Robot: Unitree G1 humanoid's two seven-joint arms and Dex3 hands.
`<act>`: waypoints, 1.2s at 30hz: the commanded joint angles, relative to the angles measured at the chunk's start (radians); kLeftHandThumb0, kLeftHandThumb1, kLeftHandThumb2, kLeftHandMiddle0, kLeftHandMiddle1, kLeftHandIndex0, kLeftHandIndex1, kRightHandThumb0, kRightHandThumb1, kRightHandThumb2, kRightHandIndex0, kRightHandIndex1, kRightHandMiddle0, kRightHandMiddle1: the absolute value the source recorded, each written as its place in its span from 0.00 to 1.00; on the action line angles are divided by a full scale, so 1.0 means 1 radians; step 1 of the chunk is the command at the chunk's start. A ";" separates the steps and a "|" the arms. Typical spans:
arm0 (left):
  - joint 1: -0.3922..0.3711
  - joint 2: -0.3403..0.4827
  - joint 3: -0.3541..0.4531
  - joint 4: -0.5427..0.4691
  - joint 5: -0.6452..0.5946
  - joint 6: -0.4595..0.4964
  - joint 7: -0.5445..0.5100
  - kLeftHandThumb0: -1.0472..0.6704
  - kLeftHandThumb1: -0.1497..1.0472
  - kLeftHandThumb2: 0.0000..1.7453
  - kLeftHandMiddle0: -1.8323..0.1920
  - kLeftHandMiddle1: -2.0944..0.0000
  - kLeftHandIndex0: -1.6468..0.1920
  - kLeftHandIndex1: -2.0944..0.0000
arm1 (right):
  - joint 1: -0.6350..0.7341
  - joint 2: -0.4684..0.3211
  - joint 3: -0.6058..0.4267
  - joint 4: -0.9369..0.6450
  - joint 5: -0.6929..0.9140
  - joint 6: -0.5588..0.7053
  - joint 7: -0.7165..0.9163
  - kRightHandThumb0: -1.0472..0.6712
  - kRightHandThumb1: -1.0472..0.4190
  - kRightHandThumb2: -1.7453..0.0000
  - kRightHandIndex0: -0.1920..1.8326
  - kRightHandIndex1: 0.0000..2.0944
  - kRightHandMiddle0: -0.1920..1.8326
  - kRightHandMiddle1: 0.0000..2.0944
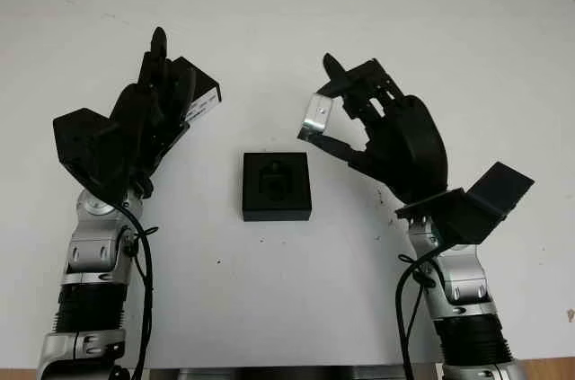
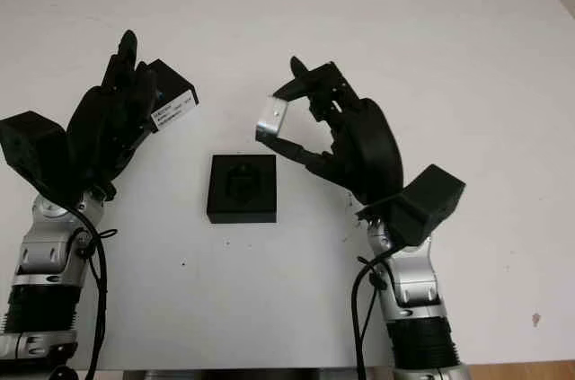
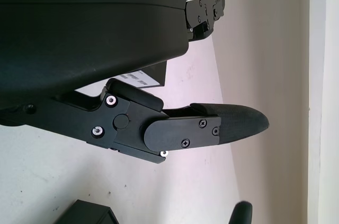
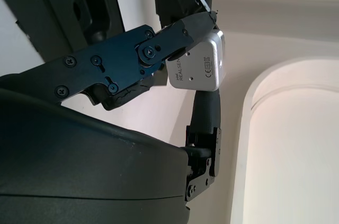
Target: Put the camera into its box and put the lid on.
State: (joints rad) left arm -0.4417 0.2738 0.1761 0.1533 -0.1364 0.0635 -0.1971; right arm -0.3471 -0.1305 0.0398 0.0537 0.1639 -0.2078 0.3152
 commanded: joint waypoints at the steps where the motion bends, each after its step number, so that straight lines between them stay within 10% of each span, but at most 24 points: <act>1: 0.013 -0.001 -0.004 -0.011 0.006 0.004 0.005 0.18 1.00 0.28 1.00 1.00 1.00 1.00 | -0.015 0.011 0.014 0.018 -0.012 -0.002 0.007 0.32 0.04 0.97 0.18 0.02 0.25 0.82; 36: 0.034 -0.007 -0.001 -0.044 0.005 0.024 0.025 0.17 1.00 0.27 1.00 1.00 1.00 1.00 | -0.117 0.051 0.097 0.371 -0.154 -0.057 0.074 0.30 0.07 0.97 0.17 0.02 0.29 0.77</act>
State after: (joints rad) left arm -0.4289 0.2655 0.1765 0.1227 -0.1373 0.0878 -0.1758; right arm -0.4775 -0.0735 0.1324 0.4163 0.0139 -0.2656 0.3839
